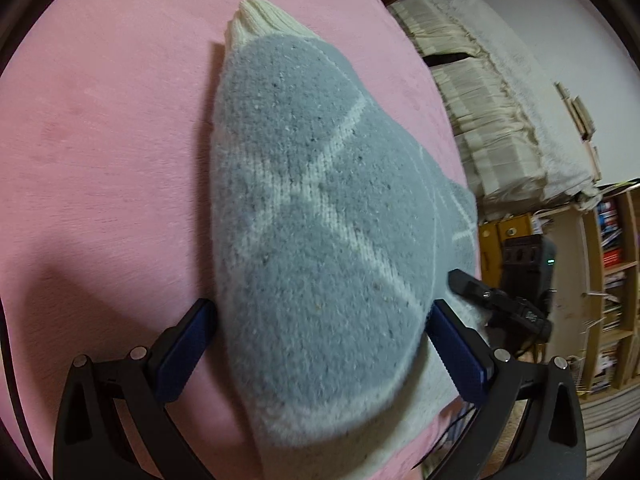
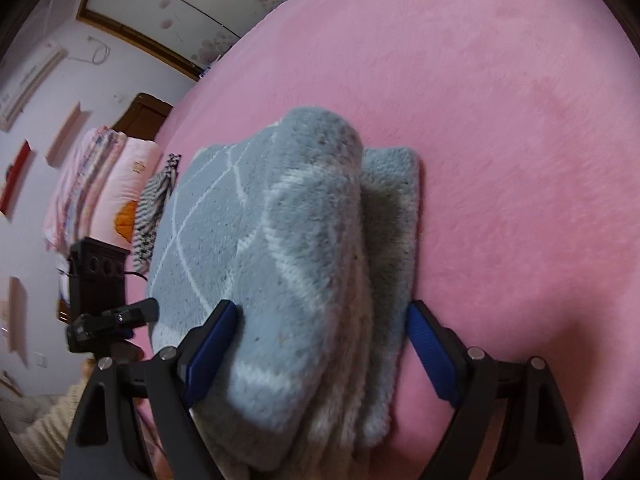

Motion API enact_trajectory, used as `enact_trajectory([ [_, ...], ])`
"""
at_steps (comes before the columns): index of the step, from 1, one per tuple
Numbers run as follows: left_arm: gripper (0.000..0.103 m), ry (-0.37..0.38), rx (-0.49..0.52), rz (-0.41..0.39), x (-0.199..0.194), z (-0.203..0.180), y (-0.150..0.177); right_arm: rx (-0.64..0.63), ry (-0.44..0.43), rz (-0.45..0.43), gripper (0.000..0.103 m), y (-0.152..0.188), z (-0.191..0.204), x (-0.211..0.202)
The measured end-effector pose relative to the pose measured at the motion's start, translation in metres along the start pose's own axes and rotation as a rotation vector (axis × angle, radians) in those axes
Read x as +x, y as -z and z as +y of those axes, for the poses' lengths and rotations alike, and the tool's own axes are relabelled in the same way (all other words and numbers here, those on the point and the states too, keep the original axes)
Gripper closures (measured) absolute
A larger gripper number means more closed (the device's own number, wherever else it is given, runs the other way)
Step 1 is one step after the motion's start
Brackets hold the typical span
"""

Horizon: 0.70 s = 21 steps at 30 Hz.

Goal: Fold small clothes
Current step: 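Carry the folded sweater with the right gripper onto the striped garment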

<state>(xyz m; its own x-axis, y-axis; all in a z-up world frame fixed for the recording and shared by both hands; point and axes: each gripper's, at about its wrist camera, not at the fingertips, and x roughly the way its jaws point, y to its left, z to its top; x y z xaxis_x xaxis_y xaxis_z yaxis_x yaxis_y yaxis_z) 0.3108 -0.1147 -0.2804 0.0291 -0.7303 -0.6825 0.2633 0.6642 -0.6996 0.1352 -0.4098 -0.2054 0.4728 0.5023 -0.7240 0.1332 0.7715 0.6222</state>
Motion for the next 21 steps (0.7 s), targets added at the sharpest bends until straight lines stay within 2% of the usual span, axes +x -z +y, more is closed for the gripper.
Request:
enact_trajectory([
  [4, 0.001, 0.055, 0.000, -0.012, 0.006, 0.001, -0.001, 0.020, -0.064, 0.003, 0.015, -0.003, -0.006, 0.008],
  [10, 0.001, 0.056, 0.026, -0.026, 0.014, -0.001, -0.002, 0.036, -0.127, 0.025, 0.015, -0.013, -0.008, 0.017],
  [13, 0.003, 0.057, 0.024, -0.043, 0.012, -0.001, -0.001, 0.018, -0.130, 0.027, 0.016, -0.018, -0.004, 0.024],
  [18, 0.019, -0.015, 0.049, -0.077, 0.004, -0.008, 0.005, -0.025, -0.087, -0.015, 0.041, -0.015, 0.006, 0.019],
  [21, 0.027, -0.046, 0.056, -0.081, -0.001, -0.015, 0.007, -0.045, -0.064, -0.040, 0.051, -0.011, 0.011, 0.009],
])
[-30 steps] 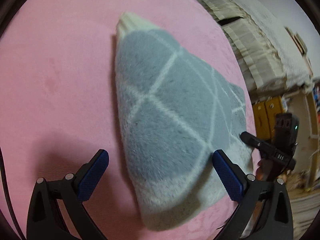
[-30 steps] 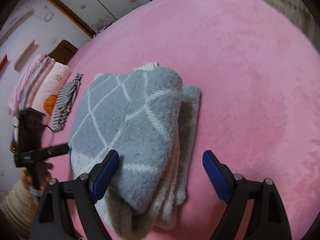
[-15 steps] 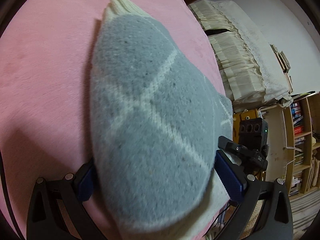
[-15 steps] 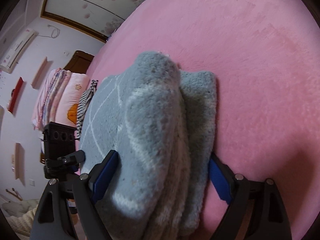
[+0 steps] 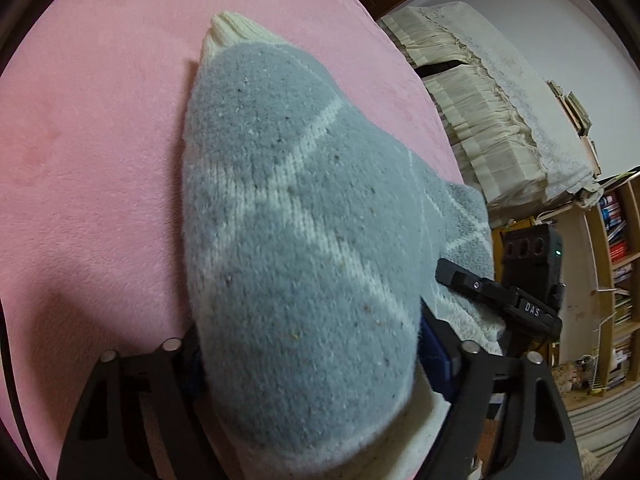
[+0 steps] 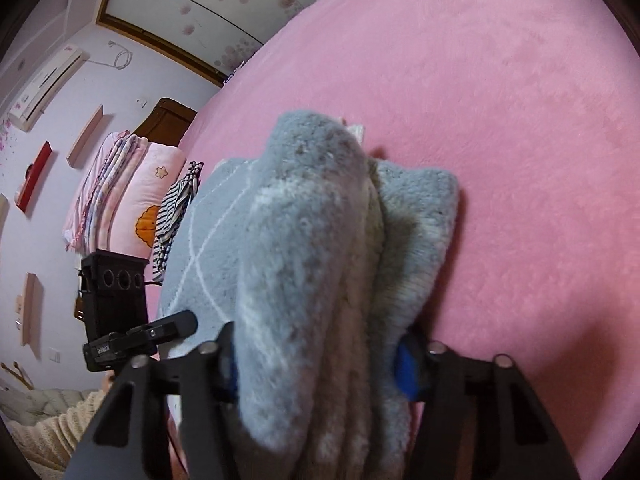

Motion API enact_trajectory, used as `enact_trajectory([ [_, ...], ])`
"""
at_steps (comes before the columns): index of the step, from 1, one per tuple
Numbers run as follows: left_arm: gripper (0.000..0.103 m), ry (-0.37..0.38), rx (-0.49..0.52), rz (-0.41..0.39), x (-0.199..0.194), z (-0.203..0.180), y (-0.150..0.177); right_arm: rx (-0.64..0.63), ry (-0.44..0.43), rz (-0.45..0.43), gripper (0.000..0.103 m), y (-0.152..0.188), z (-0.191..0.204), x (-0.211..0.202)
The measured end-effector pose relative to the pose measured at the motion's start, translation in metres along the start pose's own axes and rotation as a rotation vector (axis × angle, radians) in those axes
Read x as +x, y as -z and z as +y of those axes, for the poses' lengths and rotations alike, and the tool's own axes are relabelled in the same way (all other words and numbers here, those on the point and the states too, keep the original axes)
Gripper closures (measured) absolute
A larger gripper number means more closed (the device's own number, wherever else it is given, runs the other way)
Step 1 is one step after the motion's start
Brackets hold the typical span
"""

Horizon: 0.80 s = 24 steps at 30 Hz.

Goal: Fold small clothes
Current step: 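Carry the folded sweater with the right gripper onto the striped garment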

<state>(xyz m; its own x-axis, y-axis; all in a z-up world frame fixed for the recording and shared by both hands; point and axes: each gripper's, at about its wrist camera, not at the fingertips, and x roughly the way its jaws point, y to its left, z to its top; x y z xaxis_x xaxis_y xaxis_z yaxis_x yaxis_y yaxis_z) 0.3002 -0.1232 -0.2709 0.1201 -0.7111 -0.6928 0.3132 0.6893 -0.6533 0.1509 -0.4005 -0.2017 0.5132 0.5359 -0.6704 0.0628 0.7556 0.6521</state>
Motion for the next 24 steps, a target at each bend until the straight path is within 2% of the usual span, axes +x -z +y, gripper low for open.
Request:
enact_trajectory([
  [4, 0.037, -0.048, 0.044, 0.000, -0.013, -0.016, 0.002, -0.034, 0.046, -0.028, 0.056, 0.005, 0.018, -0.012],
  [8, 0.039, -0.082, 0.062, 0.002, -0.036, -0.032, 0.006, -0.062, 0.089, -0.052, 0.058, 0.013, 0.043, -0.028],
  [13, 0.040, -0.108, 0.089, 0.012, -0.085, -0.042, 0.014, -0.093, 0.114, -0.037, 0.058, 0.028, 0.084, -0.040],
  [20, 0.039, -0.178, 0.104, -0.012, -0.198, -0.025, 0.002, -0.128, 0.069, -0.027, 0.058, 0.032, 0.178, -0.025],
  [24, 0.038, -0.230, 0.118, -0.072, -0.277, 0.009, -0.023, -0.165, 0.008, -0.040, 0.058, 0.021, 0.246, 0.011],
])
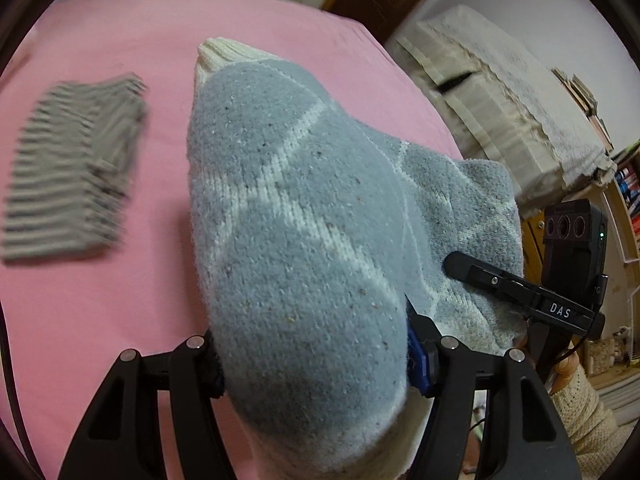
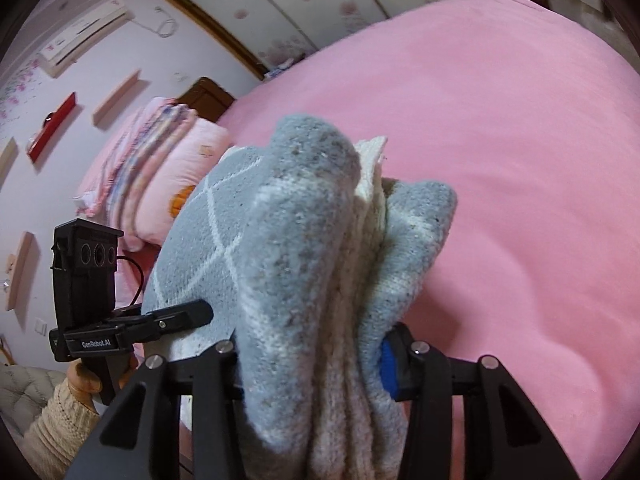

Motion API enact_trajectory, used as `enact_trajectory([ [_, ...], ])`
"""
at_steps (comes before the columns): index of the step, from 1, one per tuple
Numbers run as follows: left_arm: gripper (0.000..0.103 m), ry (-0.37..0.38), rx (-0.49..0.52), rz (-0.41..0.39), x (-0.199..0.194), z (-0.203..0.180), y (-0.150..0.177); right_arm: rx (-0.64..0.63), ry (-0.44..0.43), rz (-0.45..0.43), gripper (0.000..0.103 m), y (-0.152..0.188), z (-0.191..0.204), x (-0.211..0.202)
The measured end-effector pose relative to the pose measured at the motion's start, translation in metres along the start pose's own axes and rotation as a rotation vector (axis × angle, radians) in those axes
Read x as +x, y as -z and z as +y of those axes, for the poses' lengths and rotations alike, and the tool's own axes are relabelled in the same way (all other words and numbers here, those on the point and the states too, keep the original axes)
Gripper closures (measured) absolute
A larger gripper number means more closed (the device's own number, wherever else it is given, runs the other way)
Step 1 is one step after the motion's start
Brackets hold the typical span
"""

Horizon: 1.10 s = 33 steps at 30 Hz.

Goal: Fold small clothes
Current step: 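Carry the folded sweater with the right gripper onto the striped garment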

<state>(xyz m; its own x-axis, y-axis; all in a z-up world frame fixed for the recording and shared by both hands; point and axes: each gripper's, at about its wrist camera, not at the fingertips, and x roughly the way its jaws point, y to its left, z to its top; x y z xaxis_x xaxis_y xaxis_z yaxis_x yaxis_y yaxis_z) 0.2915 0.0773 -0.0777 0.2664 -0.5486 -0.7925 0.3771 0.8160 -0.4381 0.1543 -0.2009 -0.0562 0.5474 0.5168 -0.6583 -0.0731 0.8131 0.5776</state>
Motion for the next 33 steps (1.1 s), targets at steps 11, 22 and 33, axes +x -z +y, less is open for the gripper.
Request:
enact_trajectory([
  [11, 0.036, -0.151, -0.010, -0.096, -0.089, 0.190, -0.120, -0.015, -0.107, -0.025, 0.058, -0.093, 0.118, 0.163],
  [22, 0.034, -0.173, -0.109, -0.092, -0.031, 0.334, -0.171, 0.018, -0.050, 0.018, 0.058, -0.130, 0.136, 0.309],
  [33, 0.017, -0.148, -0.152, -0.111, 0.018, 0.368, -0.155, -0.001, -0.018, 0.035, 0.053, -0.120, 0.107, 0.351],
])
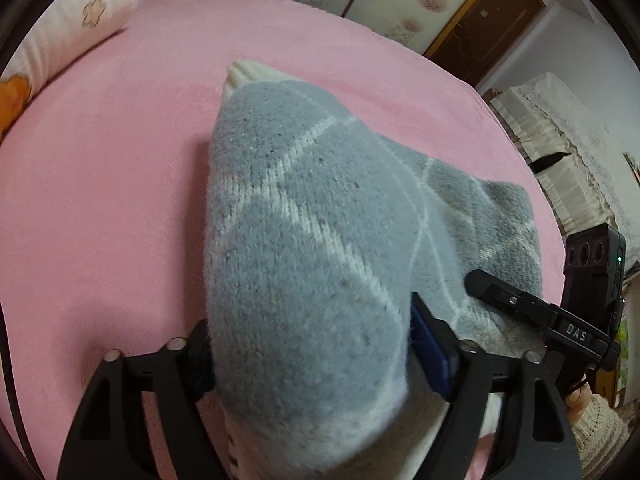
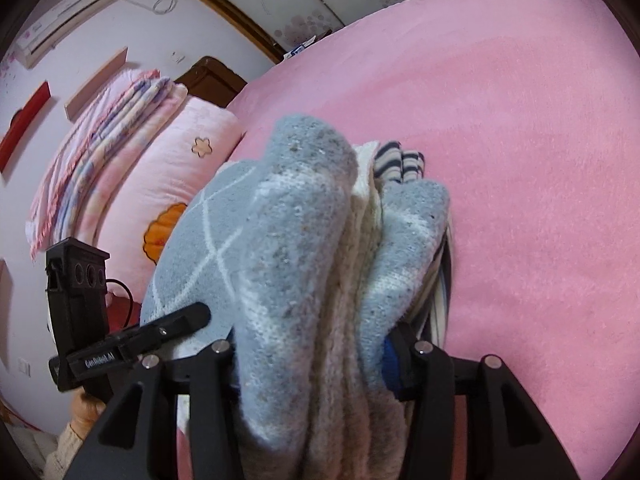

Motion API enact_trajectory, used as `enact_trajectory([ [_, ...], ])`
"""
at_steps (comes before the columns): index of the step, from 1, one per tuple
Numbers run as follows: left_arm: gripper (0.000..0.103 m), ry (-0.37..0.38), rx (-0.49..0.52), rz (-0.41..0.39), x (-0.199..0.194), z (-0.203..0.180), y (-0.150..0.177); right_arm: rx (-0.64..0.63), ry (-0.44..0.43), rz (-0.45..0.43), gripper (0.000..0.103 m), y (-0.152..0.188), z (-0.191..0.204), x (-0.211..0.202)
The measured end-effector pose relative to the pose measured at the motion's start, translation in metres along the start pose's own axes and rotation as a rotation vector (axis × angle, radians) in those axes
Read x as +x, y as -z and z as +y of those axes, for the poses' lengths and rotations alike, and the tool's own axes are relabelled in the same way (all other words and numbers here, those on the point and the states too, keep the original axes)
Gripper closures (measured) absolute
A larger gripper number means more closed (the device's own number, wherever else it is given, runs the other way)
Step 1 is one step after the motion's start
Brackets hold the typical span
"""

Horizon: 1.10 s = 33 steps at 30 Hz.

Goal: Fold small clothes
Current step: 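Carry the folded sweater with the right gripper onto the striped garment, then lower the sweater onto the striped garment and open the right gripper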

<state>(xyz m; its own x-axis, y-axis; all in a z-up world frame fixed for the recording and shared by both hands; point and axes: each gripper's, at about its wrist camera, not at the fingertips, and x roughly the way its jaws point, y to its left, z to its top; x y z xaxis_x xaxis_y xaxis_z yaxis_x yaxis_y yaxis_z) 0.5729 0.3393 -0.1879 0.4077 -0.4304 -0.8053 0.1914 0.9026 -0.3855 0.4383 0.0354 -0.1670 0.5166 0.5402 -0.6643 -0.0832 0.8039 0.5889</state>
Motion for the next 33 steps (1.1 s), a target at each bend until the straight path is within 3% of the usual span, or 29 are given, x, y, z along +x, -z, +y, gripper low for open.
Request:
enact_trajectory([
  [1, 0.010, -0.024, 0.001, -0.006, -0.001, 0.002, 0.002, -0.018, 0.004, 0.007, 0.051, 0.001, 0.002, 0.001],
  [6, 0.000, -0.094, 0.008, -0.042, -0.013, 0.003, 0.016, -0.123, 0.077, 0.006, 0.044, 0.008, 0.017, -0.010],
  [15, 0.000, -0.340, 0.100, -0.149, -0.046, -0.025, 0.039, -0.333, 0.281, -0.083, 0.036, 0.020, 0.039, -0.056],
  [20, 0.000, -0.442, 0.093, -0.201, -0.068, -0.021, 0.061, -0.398, 0.397, -0.056, 0.035, 0.029, 0.037, -0.057],
  [24, 0.000, -0.486, 0.088, -0.212, -0.060, -0.028, 0.077, -0.399, 0.424, -0.056, 0.035, 0.029, 0.038, -0.057],
  [29, 0.000, -0.459, 0.004, -0.226, -0.056, -0.020, 0.085, -0.457, 0.490, -0.062, 0.035, 0.037, 0.042, -0.048],
  [33, 0.000, -0.479, -0.019, -0.238, -0.055, -0.021, 0.088, -0.452, 0.490, -0.068, 0.035, 0.039, 0.042, -0.047],
])
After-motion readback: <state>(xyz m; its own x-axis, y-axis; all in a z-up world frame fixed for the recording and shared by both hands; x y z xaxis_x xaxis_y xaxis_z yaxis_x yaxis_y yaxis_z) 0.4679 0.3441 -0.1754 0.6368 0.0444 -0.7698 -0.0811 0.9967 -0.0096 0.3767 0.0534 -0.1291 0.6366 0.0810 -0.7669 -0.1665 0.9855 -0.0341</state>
